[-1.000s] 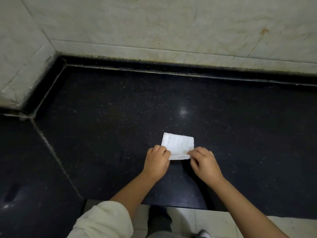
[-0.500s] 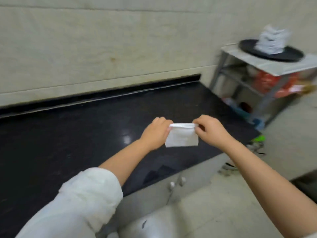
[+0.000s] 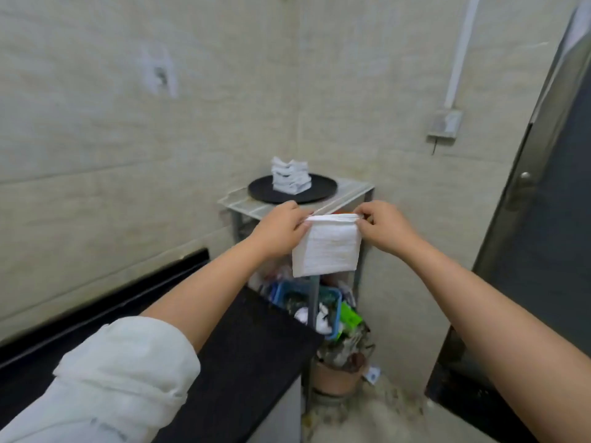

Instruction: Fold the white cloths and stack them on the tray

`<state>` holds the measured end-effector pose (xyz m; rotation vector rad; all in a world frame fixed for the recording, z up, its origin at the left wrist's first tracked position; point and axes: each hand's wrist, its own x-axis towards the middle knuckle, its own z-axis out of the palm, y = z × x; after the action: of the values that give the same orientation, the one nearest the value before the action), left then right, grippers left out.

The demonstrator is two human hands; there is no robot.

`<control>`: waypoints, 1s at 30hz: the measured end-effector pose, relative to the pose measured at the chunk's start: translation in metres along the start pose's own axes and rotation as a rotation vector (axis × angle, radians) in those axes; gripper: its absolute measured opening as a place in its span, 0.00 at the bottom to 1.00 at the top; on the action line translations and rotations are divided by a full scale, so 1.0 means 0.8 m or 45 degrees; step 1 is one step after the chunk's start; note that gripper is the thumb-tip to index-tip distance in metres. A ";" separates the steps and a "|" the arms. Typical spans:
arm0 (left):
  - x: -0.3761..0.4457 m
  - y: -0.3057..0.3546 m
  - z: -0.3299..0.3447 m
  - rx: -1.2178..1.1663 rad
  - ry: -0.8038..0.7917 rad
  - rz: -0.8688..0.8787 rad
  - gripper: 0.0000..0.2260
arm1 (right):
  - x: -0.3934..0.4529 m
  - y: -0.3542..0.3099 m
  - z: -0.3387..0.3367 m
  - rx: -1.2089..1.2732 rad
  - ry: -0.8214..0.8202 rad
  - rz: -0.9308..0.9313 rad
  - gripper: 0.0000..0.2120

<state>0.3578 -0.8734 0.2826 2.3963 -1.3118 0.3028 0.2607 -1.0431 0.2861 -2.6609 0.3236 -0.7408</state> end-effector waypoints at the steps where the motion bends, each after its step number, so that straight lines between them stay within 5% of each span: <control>1: 0.030 0.001 0.002 -0.021 0.012 -0.003 0.11 | 0.024 0.016 -0.004 0.002 0.021 0.016 0.11; 8: 0.246 -0.038 0.011 -0.092 0.046 -0.125 0.10 | 0.231 0.098 -0.021 0.331 -0.016 0.171 0.12; 16: 0.433 -0.112 -0.001 -0.202 0.233 -0.484 0.10 | 0.450 0.157 0.013 0.555 -0.130 0.091 0.12; 26: 0.592 -0.230 0.072 0.094 0.715 -0.811 0.12 | 0.699 0.218 0.161 0.713 -0.213 -0.232 0.10; 30: 0.610 -0.272 0.107 0.227 0.599 -0.935 0.13 | 0.756 0.234 0.242 0.680 -0.403 -0.375 0.11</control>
<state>0.8043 -1.1754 0.3342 2.5362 -0.1770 0.7168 0.8469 -1.3468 0.3307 -2.2729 -0.3157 -0.3966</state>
